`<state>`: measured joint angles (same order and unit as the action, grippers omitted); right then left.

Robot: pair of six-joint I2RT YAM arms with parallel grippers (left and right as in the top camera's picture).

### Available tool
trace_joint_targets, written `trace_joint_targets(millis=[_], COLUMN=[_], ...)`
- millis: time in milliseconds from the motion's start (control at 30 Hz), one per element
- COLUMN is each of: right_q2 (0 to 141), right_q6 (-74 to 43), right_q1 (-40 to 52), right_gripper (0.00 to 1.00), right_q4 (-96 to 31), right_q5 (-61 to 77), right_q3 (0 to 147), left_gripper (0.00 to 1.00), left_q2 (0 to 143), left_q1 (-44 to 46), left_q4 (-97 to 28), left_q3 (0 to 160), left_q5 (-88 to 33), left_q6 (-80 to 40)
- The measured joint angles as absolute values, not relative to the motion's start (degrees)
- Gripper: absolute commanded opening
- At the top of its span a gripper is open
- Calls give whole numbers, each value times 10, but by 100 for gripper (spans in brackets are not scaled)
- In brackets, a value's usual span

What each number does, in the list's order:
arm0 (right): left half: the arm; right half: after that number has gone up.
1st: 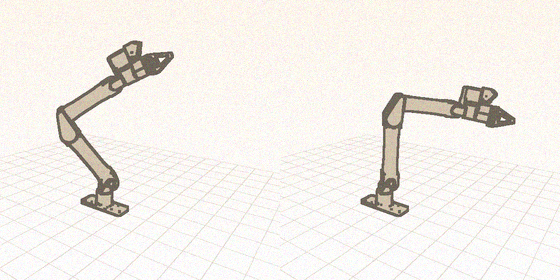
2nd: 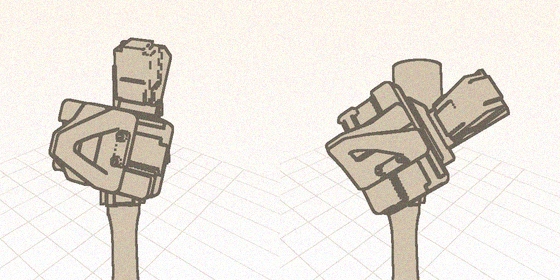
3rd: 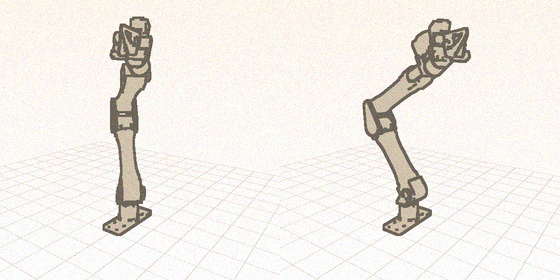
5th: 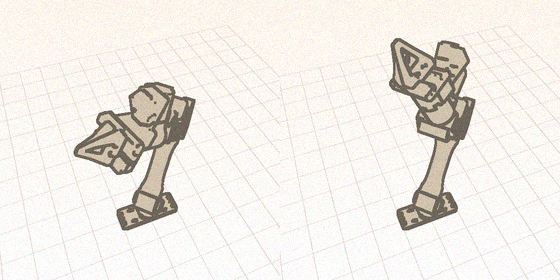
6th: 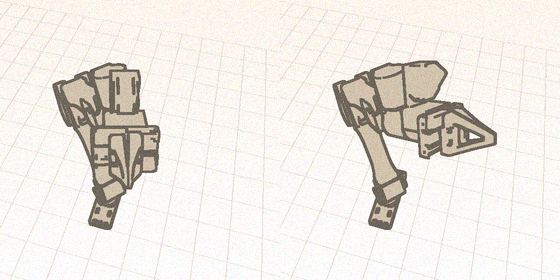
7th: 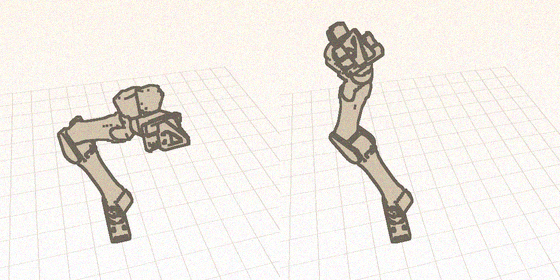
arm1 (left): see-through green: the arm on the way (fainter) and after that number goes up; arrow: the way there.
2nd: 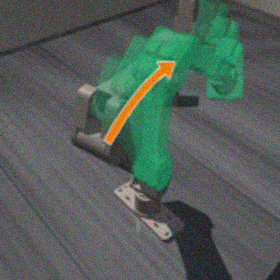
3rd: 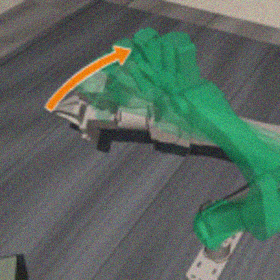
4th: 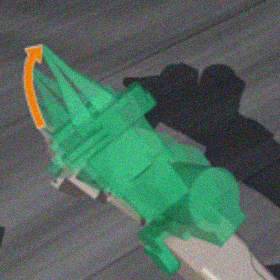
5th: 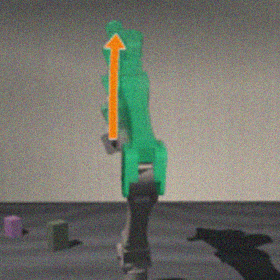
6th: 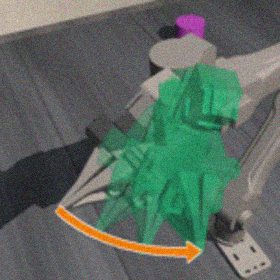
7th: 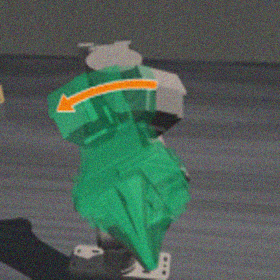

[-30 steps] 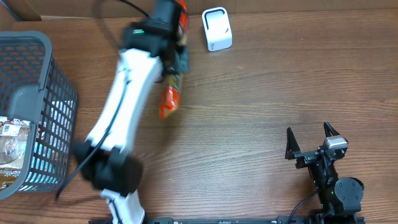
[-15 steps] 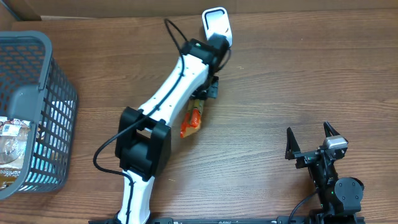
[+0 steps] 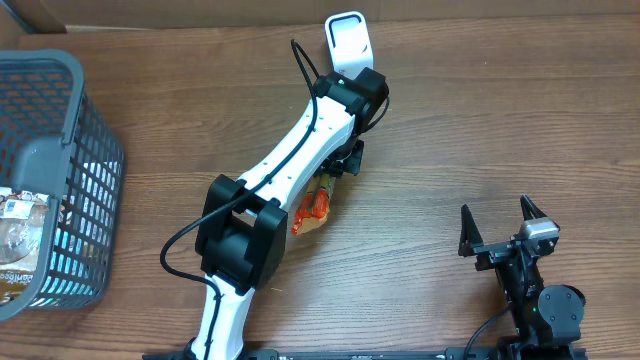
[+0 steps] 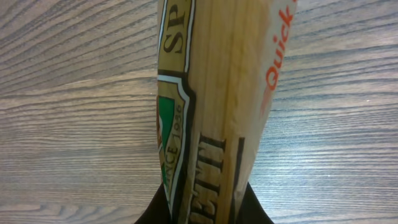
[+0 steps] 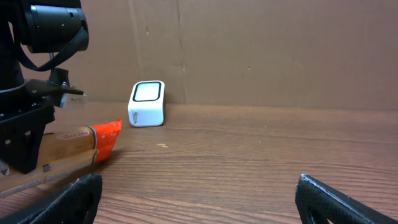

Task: Scan the item barcode
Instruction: 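Carry the sausage packs to the table center and release them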

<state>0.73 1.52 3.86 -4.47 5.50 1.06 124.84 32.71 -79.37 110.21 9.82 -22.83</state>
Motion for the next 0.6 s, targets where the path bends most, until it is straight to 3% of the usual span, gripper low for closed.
trace_joint_targets(millis=[100, 167, 267, 600], right_q2=[7, 7, 7, 7], right_q6=[15, 15, 15, 15], right_q1=[39, 39, 39, 39], right_gripper=[100, 100, 100, 100], right_q4=[-45, -45, -45, -44], right_q5=[55, 55, 55, 55], right_q3=[11, 11, 11, 11], left_gripper=[30, 56, 75, 80], left_q2=[1248, 1248, 1248, 1237], left_q1=[328, 330, 330, 329], left_q4=[-789, -789, -795, -817], left_q3=[1098, 1091, 1090, 1127], left_q5=[94, 90, 77, 30], left_q6=[-230, -232, -223, -191])
